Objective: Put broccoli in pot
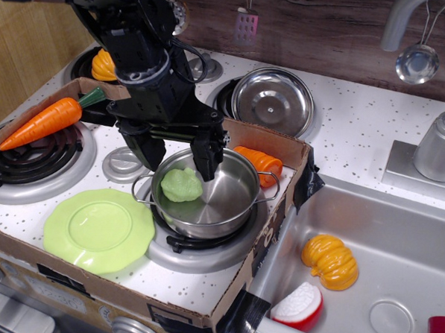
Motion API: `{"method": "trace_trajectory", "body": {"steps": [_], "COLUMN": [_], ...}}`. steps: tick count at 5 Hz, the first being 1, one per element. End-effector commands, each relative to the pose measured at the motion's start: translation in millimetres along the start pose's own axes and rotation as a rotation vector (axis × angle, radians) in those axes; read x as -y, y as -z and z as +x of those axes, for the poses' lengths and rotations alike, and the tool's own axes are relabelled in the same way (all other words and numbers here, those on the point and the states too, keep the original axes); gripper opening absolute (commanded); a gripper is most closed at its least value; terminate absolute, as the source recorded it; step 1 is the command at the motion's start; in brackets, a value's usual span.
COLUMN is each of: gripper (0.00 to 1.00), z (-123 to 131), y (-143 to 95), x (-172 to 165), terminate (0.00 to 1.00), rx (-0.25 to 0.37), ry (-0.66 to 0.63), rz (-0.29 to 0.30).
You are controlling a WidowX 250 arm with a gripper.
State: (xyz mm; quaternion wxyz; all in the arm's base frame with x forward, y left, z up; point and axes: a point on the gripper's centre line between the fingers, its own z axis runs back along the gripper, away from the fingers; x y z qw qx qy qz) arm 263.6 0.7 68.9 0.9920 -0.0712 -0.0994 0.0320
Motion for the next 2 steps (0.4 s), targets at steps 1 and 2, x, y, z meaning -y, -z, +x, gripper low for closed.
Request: {"method": "trace_trajectory", "body": {"steps": [1, 2], "gripper": [1.0, 1.0], "z": [13.0, 13.0], "y": [-16.7, -16.7], "x": [4.3, 4.3], "terminate": [0.0, 1.0], "rx": [0.06, 0.06], "ry": [0.01, 0.01], "rz": [0.002, 0.002]}}
